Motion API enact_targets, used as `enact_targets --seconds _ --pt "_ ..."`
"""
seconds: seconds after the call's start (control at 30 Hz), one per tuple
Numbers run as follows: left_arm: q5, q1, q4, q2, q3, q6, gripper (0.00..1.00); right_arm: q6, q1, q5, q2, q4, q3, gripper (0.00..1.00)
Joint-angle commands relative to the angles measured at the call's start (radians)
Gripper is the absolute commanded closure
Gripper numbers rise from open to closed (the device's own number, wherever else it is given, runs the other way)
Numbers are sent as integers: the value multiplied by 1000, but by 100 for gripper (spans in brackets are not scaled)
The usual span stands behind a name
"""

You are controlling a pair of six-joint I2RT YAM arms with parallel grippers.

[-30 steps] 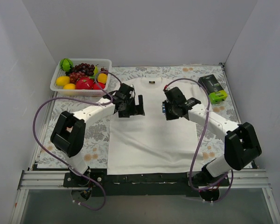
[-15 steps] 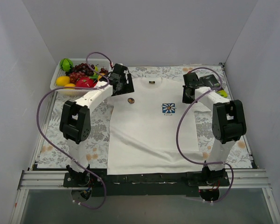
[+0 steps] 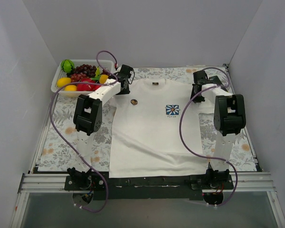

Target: Pin the brooch onto the clothing

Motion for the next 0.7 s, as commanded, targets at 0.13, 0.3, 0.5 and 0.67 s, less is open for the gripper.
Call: enact_targets --seconds 0.13,0.3,0.5,0.67 --pt "-111 21 -52 82 123 55 73 13 -60 28 51 -38 -30 99" --pt "-96 25 -34 88 112 82 69 9 -78 39 38 -47 -41 99" --pt "-137 27 -57 59 74 87 69 4 -98 46 25 -58 -32 99" --pt "-176 28 -83 7 2 75 70 4 -109 37 21 -60 -38 99"
